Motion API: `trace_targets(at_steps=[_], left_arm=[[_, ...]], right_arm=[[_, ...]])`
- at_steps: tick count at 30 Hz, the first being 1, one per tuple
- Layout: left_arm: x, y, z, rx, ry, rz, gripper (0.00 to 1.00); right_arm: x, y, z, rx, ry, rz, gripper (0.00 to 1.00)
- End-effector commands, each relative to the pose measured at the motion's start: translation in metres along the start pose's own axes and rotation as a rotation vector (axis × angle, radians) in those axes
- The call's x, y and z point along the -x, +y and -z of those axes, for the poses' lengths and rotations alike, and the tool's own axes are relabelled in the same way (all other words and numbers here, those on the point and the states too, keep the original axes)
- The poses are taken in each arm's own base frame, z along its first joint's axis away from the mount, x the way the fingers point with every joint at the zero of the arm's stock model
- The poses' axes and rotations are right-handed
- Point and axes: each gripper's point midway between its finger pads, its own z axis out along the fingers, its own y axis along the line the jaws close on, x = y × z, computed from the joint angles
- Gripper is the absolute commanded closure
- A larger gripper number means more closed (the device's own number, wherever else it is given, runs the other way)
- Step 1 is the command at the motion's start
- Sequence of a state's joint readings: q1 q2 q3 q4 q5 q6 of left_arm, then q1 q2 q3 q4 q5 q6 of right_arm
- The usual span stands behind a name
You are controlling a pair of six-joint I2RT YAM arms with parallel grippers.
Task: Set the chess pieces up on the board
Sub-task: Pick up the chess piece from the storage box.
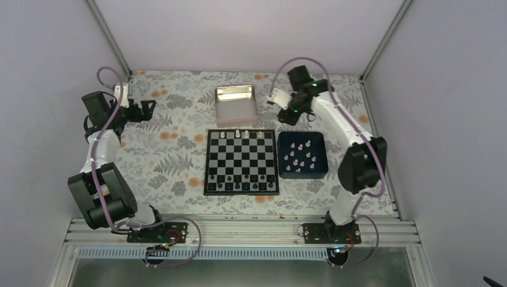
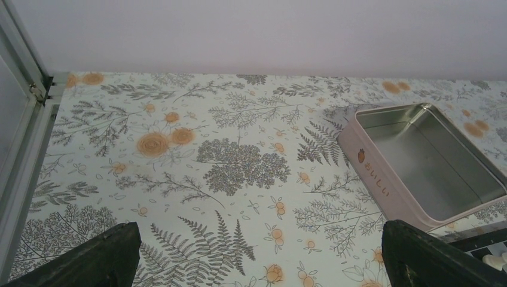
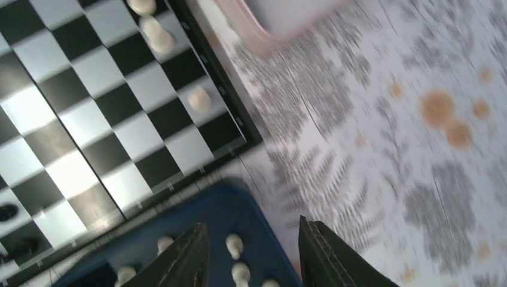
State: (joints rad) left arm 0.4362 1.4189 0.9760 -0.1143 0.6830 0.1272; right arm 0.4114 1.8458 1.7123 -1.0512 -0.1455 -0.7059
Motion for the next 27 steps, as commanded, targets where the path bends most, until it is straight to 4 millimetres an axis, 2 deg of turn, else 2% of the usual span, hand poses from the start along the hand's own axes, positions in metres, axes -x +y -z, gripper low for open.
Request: trace_targets(at_steps=[1, 4, 6, 8, 12, 21, 27], left_arm=[[0.001, -0.003, 0.002, -0.021, -0.008, -0.012, 0.00], [0.001, -0.004, 0.003, -0.021, -0.010, -0.012, 0.00], [0.002, -0.004, 0.003, -0.021, -0.013, -0.014, 0.00], [0.002, -0.005, 0.004, -0.025, -0.012, -0.013, 0.00], [0.003, -0.005, 0.004, -0.026, -0.013, -0.015, 0.00], [-0.001, -0.002, 0.002, -0.022, -0.005, -0.009, 0.00], [-0.001, -0.002, 0.002, -0.021, -0.006, -0.012, 0.00]], right_arm=[[-0.054, -0.016, 0.011, -0.020, 0.020, -0.106, 0.59], [-0.095, -0.025, 0.005, -0.030, 0.050, -0.173, 0.59], [-0.115, -0.024, -0.003, -0.021, 0.068, -0.204, 0.59], [-0.127, -0.026, -0.009, -0.027, 0.071, -0.227, 0.59], [-0.134, -0.023, -0.018, -0.002, 0.058, -0.248, 0.59], [-0.146, 0.007, -0.044, 0.066, 0.094, -0.238, 0.60], [-0.149, 0.005, -0.055, 0.048, 0.112, -0.236, 0.60]])
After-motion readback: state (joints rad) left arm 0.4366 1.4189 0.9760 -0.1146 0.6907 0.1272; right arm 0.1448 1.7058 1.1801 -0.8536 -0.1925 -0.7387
